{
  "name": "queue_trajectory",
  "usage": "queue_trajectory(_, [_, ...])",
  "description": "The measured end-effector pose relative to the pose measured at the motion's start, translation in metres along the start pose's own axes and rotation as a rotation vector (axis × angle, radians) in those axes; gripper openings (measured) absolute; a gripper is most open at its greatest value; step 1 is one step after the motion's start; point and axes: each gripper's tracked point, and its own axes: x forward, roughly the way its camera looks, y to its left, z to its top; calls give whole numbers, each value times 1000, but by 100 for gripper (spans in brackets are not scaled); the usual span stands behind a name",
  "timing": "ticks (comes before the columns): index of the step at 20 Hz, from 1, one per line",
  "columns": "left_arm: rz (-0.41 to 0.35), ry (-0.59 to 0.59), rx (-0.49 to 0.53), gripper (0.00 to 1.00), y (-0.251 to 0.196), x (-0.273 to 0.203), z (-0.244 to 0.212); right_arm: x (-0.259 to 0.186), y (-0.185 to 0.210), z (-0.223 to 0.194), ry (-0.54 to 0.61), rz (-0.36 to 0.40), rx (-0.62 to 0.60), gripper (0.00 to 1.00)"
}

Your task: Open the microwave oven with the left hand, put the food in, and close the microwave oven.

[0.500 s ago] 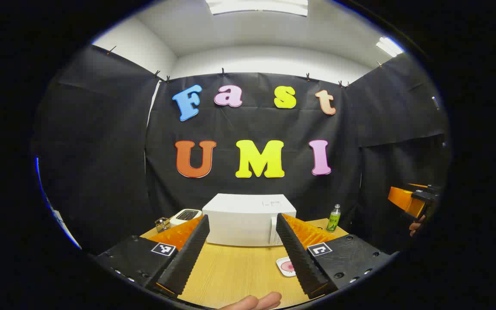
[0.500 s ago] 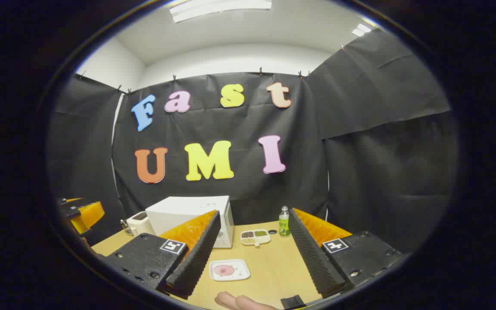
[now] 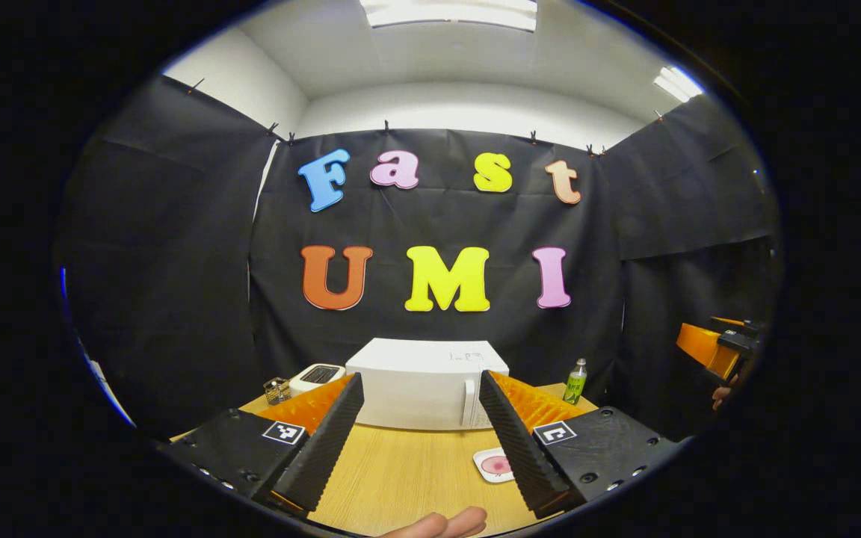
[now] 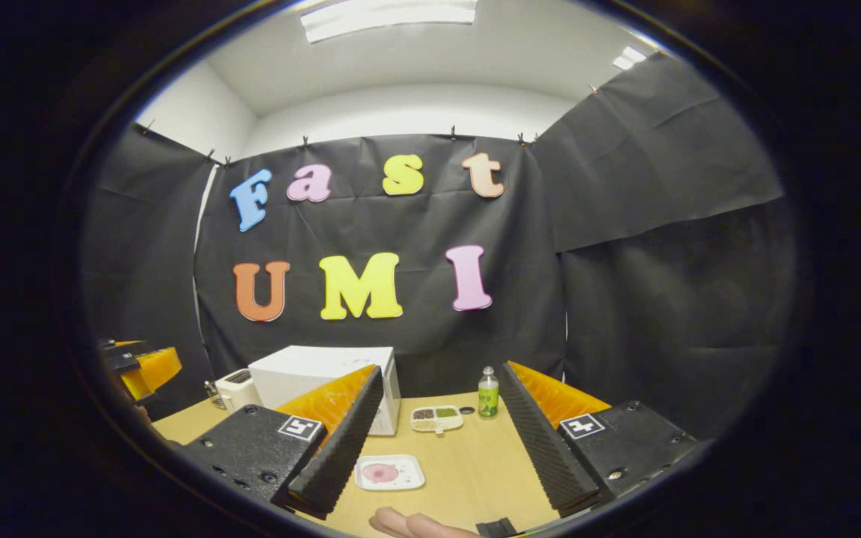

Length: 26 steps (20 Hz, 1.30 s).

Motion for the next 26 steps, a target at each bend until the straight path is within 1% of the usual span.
queue_trajectory(1, [-1,-2,-2,95,0,0,0,-1,0,0,-3,-2,0,100])
queue_trajectory(8, [-3,4,-24,95,0,8,-3,0,1,1,-15,8,4,100])
queue_trajectory(12, [-6,18,-49,95,-2,30,-14,6,-2,0,-29,13,-4,100])
queue_trajectory(14, [-17,35,-69,95,-8,47,-23,13,-5,-1,-34,9,-6,100])
queue_trajectory(15, [-25,46,-81,95,-12,58,-28,16,-6,-3,-35,12,-6,91])
queue_trajectory(16, [-40,57,-93,95,-17,68,-35,19,-7,-3,-39,14,-8,100])
queue_trajectory(18, [-59,84,-109,95,-27,90,-49,26,-12,-1,-54,10,-21,100])
queue_trajectory(22, [-77,111,-111,95,-38,140,-82,42,-18,-6,-69,2,-33,100])
queue_trajectory(23, [-78,118,-113,95,-40,153,-92,47,-19,-10,-68,1,-36,91])
queue_trajectory(24, [-80,129,-111,95,-42,167,-103,53,-21,-12,-65,-3,-39,100])
queue_trajectory(26, [-79,174,-101,94,-49,192,-131,65,-27,-23,-50,-10,-47,100])
